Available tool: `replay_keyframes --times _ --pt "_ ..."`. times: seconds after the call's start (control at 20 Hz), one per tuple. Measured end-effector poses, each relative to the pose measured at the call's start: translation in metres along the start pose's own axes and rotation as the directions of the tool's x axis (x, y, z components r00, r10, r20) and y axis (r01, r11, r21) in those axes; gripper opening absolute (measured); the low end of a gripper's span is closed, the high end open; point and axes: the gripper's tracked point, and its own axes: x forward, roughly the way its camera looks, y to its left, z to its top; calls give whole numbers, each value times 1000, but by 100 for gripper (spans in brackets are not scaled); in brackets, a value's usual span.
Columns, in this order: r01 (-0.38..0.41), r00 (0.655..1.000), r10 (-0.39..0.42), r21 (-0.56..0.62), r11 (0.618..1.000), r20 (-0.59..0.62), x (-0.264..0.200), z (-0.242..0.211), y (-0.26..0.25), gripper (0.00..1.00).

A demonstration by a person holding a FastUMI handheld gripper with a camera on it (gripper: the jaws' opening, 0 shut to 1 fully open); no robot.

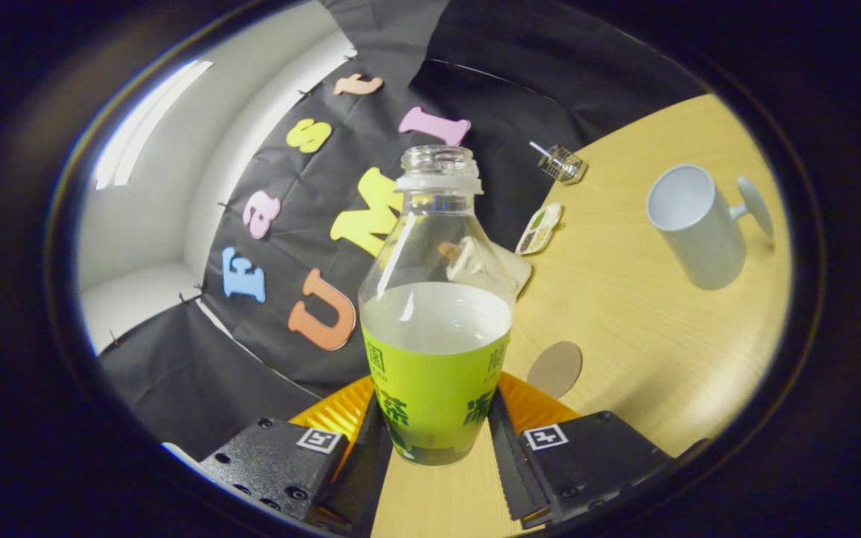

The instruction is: Take the bottle from table, then pour the juice into the cup, finally place the bottle on the coaster

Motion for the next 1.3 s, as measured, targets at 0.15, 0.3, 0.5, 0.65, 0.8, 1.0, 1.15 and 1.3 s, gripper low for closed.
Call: replay_keyframes --times 0.15,0.3,0.5,0.65,0.8,1.0,1.15,1.3 --pt "19 1000 -19 77 997 8 3 13 -11 74" --pt "18 1000 -20 165 986 15 8 22 -18 74" --pt "-8 1000 -1 294 956 31 14 31 -13 74" --pt "-28 999 12 379 925 45 18 38 -9 74" --pt "-66 997 37 454 889 74 19 46 -1 73" --pt "-94 994 48 525 846 102 22 55 8 74" --pt "-108 992 52 559 822 115 21 61 12 73" --pt "-141 987 70 589 795 142 20 69 15 73"
